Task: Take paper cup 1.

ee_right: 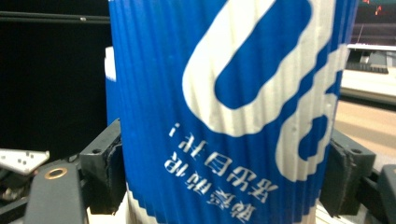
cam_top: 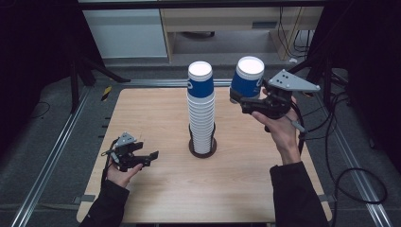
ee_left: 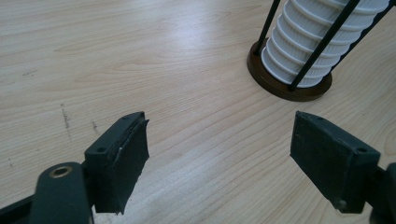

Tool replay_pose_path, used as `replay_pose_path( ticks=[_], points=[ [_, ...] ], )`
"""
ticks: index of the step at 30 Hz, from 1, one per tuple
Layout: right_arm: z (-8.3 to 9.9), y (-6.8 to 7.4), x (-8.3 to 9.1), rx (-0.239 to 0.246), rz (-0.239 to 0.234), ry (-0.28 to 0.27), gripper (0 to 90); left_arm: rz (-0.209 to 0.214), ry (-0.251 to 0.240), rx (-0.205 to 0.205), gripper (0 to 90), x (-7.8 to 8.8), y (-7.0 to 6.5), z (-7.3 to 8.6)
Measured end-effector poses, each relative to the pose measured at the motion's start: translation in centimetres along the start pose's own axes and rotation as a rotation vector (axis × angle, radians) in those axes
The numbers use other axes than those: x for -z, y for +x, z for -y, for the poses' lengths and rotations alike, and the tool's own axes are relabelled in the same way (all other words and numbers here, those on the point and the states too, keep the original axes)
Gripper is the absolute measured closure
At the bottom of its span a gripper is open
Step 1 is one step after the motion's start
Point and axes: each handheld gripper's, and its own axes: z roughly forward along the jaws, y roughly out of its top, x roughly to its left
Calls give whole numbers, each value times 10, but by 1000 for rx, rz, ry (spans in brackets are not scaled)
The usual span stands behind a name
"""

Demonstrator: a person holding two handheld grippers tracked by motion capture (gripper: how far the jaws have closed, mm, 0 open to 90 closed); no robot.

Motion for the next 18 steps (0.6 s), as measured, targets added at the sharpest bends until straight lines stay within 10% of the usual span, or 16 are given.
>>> replay_pose_path(
  ticks=[18],
  points=[
    [83, -5, 20, 0, -73, 134, 194, 46, -5, -37, 176, 2, -13, -6]
  ],
)
